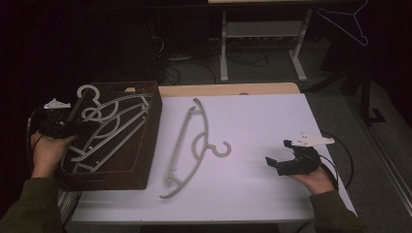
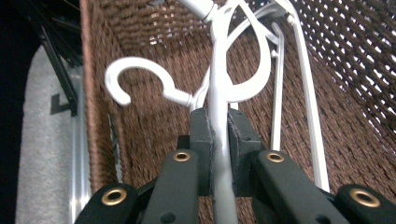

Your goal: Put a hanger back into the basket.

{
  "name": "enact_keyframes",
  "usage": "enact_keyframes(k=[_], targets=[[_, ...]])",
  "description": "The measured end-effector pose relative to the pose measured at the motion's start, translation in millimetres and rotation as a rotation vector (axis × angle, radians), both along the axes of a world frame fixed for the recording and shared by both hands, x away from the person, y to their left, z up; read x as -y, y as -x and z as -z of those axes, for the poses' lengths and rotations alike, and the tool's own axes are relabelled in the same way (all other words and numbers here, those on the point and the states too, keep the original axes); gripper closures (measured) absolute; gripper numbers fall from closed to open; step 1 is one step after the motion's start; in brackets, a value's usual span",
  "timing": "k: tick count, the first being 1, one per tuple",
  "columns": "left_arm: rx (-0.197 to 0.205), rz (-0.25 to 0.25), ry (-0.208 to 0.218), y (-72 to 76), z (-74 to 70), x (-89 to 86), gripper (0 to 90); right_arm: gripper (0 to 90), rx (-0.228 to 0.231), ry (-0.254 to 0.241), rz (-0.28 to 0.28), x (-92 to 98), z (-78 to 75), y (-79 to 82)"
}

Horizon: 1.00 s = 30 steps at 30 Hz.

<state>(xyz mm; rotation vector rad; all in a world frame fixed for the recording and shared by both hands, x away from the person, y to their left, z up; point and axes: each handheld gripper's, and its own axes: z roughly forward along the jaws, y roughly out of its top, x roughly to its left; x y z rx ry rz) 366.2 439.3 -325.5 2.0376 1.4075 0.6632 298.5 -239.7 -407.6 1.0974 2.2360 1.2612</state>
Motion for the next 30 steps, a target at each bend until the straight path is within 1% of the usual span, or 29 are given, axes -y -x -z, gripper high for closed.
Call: enact_keyframes(k=[5, 8, 11, 16, 17, 18, 20, 21, 23, 24, 27, 28, 30], targets=[[-0.052, -0.008, -0.008, -1.2, 11.5, -2.1, 82.3, 5.5, -0.004, 0.000, -0.002, -1.6, 0.0, 0.0], [-0.090, -0.012, -0.005, -2.4, 19.0, -3.7, 82.0, 5.5, -0.003, -0.001, 0.002, -2.0, 0.1, 0.1], [-0.115, -0.011, 0.002, -2.9, 24.7, -4.7, 81.7, 5.5, -0.003, 0.000, 0.001, -1.8, 0.3, -0.3], [-0.121, -0.004, 0.013, -3.0, 25.0, -5.5, 80.8, 5.5, -0.003, 0.000, -0.001, -1.0, 0.3, -0.5], [-0.127, 0.002, 0.025, -3.1, 24.5, -5.7, 77.7, 5.5, -0.002, 0.000, -0.001, -0.9, 0.2, -0.4], [-0.127, 0.005, 0.030, -3.2, 24.2, -5.3, 72.6, 5.5, -0.002, -0.001, -0.001, -0.7, 0.1, -0.3], [-0.113, 0.001, 0.023, -3.0, 23.0, -4.3, 63.3, 5.5, -0.002, -0.002, 0.002, -0.6, -0.2, 0.0], [-0.104, 0.000, 0.029, -2.9, 22.4, -4.1, 59.2, 5.5, -0.002, -0.002, 0.002, -0.5, -0.2, 0.1], [-0.084, -0.006, 0.034, -2.7, 20.6, -3.8, 54.5, 5.5, -0.001, 0.000, 0.001, -0.4, -0.2, 0.0], [-0.077, -0.004, 0.035, -2.8, 19.8, -3.3, 54.1, 5.5, 0.001, 0.000, -0.001, -0.4, -0.1, 0.0], [-0.088, 0.009, 0.027, -3.9, 20.2, -1.1, 61.1, 5.5, 0.004, -0.001, -0.002, -0.4, -0.5, 0.1], [-0.090, 0.012, 0.034, -4.3, 20.5, -0.4, 61.2, 5.5, 0.005, -0.001, 0.000, -0.4, -0.4, 0.0], [-0.077, 0.022, 0.050, -4.1, 19.7, 2.0, 59.8, 5.6, 0.004, -0.002, -0.001, -0.2, -0.5, 0.0]])
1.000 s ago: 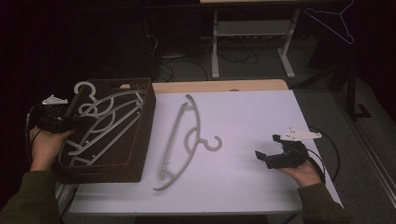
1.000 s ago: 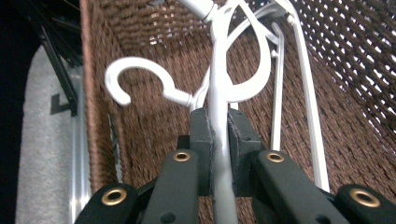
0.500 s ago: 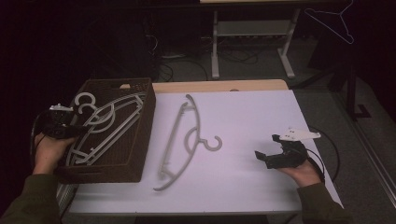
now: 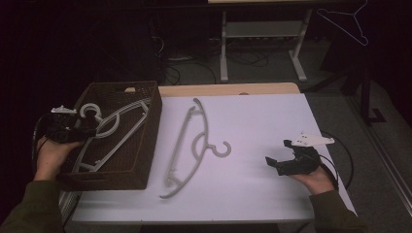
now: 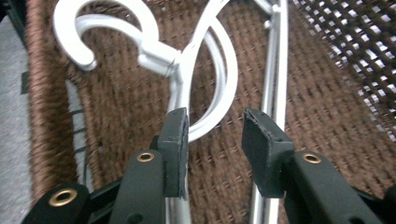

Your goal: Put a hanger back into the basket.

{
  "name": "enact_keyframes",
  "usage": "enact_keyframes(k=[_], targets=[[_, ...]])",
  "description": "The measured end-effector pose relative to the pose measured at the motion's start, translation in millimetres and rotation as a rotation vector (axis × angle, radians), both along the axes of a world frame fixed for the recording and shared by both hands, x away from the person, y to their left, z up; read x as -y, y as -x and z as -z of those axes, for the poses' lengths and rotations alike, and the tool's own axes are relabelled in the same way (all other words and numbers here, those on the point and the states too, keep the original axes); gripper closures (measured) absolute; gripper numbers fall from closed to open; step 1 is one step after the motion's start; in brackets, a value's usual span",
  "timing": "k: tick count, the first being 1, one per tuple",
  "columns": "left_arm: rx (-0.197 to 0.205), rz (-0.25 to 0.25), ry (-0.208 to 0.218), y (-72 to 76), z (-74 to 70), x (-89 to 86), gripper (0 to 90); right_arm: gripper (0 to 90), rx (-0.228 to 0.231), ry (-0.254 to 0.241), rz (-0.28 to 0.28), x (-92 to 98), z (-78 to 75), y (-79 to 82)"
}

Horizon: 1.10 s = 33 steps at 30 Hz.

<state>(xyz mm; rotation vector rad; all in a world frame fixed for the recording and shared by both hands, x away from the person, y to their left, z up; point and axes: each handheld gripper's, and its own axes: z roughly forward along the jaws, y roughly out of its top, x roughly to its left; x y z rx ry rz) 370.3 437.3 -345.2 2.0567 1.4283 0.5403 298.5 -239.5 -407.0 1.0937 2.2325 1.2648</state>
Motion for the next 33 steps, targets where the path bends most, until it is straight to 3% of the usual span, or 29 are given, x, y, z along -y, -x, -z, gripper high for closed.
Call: enact_keyframes(k=[6, 12, 18, 24, 33], targets=[[0.075, 0.060, 0.107, 2.1, -9.9, 19.3, 47.3, 5.6, -0.003, 0.003, -0.004, -1.2, -0.1, -0.1], [0.122, 0.177, 0.207, 1.5, -20.1, 50.4, 38.6, 5.6, 0.003, 0.004, -0.006, -1.5, -1.2, 0.6], [0.148, 0.308, 0.246, 1.5, -27.5, 92.6, 30.3, 5.6, 0.003, 0.010, -0.012, -3.0, -1.2, 0.6], [0.166, 0.401, 0.285, 3.7, -30.8, 132.5, 24.0, 5.7, 0.006, 0.006, -0.014, -4.2, -3.4, 1.5], [0.199, 0.536, 0.324, 11.5, -21.5, 191.7, 15.6, 5.8, 0.005, 0.001, -0.025, -9.9, -5.1, 1.9]])
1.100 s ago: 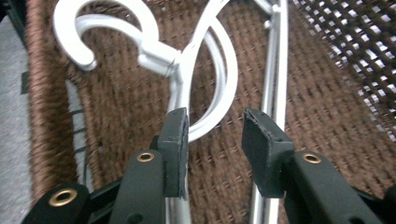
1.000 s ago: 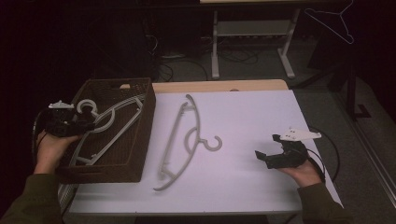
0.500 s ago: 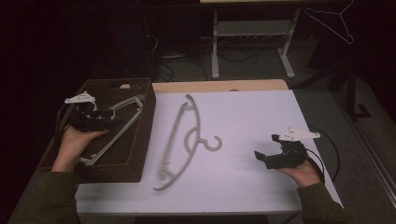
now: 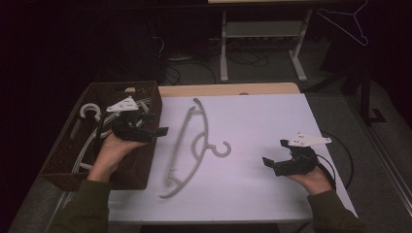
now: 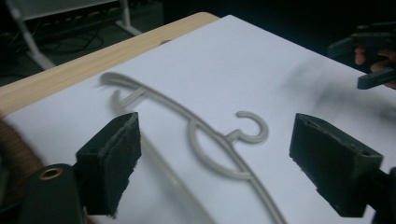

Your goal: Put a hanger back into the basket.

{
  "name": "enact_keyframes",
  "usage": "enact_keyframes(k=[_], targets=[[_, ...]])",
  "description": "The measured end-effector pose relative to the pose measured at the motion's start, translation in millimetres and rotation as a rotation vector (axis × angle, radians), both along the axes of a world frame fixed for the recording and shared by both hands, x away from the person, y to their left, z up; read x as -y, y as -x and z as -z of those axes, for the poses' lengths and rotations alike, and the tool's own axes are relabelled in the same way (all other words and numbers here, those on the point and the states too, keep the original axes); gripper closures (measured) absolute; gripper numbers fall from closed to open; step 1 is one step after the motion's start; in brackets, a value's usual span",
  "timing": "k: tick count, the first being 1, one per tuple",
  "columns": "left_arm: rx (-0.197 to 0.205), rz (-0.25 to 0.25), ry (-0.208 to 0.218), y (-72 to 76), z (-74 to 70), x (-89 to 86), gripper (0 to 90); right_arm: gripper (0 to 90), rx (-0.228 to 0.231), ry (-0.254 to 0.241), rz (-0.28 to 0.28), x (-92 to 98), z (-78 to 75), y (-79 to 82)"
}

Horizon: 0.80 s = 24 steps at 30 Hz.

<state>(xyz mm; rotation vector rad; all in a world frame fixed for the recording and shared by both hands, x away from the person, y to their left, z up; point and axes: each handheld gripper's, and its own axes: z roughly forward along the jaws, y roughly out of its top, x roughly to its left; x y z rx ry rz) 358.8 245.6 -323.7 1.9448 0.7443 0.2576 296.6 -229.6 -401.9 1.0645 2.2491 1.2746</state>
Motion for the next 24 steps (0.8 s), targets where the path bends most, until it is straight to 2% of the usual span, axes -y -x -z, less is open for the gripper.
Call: enact_keyframes(k=[2, 5, 8, 16, 19, 21, 24], targets=[[-0.001, 0.026, 0.007, 2.1, 4.2, 11.6, 13.8, 5.8, 0.001, 0.002, -0.004, -2.2, -0.4, 0.0], [0.006, 0.041, -0.028, 5.3, 5.3, 26.3, 12.7, 5.9, -0.002, 0.001, -0.013, -6.2, -1.5, 0.0], [0.023, 0.058, 0.018, 10.3, 3.0, 32.6, 10.5, 5.9, -0.006, -0.009, -0.016, -10.5, -3.3, 0.0], [0.020, 0.088, 0.039, 17.7, 10.7, 50.2, 10.4, 7.2, -0.017, -0.036, -0.026, -25.6, -7.8, -2.4], [0.012, 0.089, 0.051, 18.1, 14.9, 53.5, 10.4, 7.6, -0.019, -0.032, -0.043, -37.8, -9.8, -5.3], [0.007, 0.092, 0.043, 18.0, 17.2, 55.1, 10.4, 7.6, -0.023, -0.028, -0.060, -47.9, -10.6, -6.9], [0.001, 0.095, 0.038, 18.0, 19.8, 57.1, 10.4, 13.1, -0.029, -0.033, -0.084, -63.5, -11.4, -9.8]])
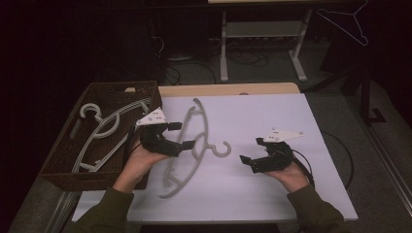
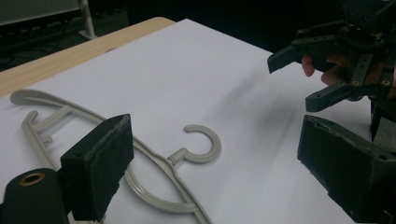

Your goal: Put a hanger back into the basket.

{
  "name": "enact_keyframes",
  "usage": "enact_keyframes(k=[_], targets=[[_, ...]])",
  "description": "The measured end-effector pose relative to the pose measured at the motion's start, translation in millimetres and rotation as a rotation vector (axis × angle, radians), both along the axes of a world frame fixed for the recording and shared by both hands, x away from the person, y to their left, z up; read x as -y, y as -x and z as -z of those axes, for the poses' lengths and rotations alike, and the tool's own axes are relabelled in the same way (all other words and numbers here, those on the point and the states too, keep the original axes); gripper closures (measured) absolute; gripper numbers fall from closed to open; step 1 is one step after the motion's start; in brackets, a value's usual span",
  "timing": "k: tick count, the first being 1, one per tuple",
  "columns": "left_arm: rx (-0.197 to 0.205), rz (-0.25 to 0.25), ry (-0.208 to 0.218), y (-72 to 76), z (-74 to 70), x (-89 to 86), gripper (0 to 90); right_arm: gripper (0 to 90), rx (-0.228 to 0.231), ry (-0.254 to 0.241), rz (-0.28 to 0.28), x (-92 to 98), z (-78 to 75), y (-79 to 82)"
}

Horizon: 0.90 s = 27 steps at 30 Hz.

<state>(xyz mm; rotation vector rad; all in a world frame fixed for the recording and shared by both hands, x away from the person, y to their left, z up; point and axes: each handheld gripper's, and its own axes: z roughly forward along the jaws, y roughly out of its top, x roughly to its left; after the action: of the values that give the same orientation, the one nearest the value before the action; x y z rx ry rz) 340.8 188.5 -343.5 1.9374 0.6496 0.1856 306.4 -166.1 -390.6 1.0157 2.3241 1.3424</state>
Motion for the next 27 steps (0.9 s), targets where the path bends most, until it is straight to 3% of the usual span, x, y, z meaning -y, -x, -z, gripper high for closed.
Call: enact_keyframes(k=[5, 19, 22, 27], targets=[[-0.012, -0.008, 0.003, -1.3, 2.5, 0.8, 10.5, 24.7, -0.005, -0.002, -0.059, -26.7, 2.3, -3.3], [-0.023, -0.064, 0.004, -4.7, 5.7, -3.6, 10.9, 84.0, -0.037, 0.022, -0.220, -112.0, 18.8, -9.3], [-0.025, -0.072, 0.005, -5.2, 5.8, -4.1, 10.9, 89.5, -0.051, 0.036, -0.243, -129.0, 24.5, -11.1], [-0.021, -0.084, 0.008, -5.1, 4.4, -4.8, 10.9, 89.6, -0.080, 0.061, -0.297, -157.0, 35.2, -9.9]])
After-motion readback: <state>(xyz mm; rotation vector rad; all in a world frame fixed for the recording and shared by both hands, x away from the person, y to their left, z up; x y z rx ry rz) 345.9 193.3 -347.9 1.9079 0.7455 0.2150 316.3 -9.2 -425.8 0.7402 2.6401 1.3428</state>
